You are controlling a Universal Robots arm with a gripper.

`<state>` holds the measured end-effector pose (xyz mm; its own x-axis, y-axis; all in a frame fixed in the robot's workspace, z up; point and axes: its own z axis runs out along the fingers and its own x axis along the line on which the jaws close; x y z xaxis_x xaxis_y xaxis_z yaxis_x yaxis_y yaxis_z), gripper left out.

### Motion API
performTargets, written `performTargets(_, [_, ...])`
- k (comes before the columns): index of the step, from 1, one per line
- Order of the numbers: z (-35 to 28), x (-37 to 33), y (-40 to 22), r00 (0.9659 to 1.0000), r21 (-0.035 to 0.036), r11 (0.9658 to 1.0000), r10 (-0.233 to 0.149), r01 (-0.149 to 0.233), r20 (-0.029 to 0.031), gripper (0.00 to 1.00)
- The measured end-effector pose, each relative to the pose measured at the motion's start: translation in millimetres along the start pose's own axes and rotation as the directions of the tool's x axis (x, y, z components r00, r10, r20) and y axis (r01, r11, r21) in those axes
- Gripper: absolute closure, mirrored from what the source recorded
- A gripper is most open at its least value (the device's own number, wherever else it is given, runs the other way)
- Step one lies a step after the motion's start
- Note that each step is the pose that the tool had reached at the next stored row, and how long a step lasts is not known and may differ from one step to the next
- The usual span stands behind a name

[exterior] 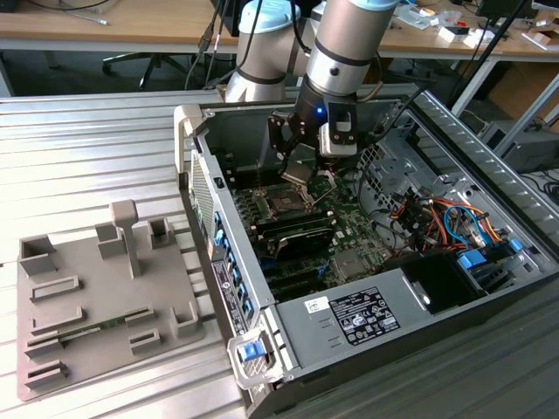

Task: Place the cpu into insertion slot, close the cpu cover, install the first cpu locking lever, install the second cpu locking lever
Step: 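Place the cpu into insertion slot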

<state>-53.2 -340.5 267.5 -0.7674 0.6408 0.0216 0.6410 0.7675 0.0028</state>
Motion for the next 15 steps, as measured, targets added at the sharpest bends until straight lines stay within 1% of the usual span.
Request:
performTargets(5, [0.4,0.0,0.0,0.9995,-0.0006,0.9995,0.030,-0.030,0.0000,0.45])
performTargets(15, [0.8,0.0,0.0,0.9981,-0.0013,0.9981,0.062,-0.062,0.0001,0.45])
